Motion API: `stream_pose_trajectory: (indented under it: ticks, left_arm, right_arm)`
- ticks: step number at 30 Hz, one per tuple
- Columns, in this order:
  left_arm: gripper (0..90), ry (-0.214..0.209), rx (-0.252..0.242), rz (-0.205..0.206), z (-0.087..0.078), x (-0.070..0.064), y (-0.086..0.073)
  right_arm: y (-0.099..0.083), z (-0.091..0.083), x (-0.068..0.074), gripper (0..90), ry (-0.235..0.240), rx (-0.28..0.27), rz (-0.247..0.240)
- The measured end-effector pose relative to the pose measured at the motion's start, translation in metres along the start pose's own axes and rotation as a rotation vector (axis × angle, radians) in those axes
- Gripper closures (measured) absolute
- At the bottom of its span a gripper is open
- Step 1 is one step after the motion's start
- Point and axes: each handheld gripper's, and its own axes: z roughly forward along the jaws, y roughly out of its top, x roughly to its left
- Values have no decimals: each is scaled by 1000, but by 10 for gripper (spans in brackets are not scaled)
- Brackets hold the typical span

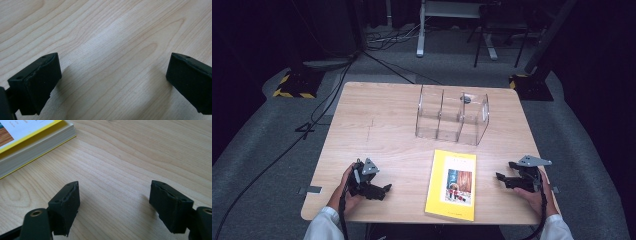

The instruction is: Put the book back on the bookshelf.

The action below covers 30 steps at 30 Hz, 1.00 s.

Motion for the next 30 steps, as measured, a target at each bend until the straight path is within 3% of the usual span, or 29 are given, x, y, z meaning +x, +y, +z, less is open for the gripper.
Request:
stream_pose_trajectory:
  ticks: [5,11,13,16,18,22,28,30]
  left_arm:
    - [3,-7,0,3,0,-4,0]
    - [3,-60,2,67,0,-16,0]
    - [3,-77,4,84,1,-22,0]
    - [3,-92,2,101,2,-32,2]
    - [3,-99,4,111,3,-34,3]
    - [3,-115,5,126,6,-43,6]
    - [3,-122,5,136,10,-55,10]
    - [4,-126,5,141,11,-58,11]
  right_arm:
    - [0,0,0,251,0,0,0]
    - [2,-2,5,280,44,21,-43]
    - [4,-4,10,335,74,45,-83]
    - [13,-6,33,378,124,92,-200]
    - [14,-6,38,395,142,97,-215]
    - [22,-4,59,447,204,147,-303]
    - [31,-5,76,509,264,162,-338]
    - [32,-4,79,526,265,176,-353]
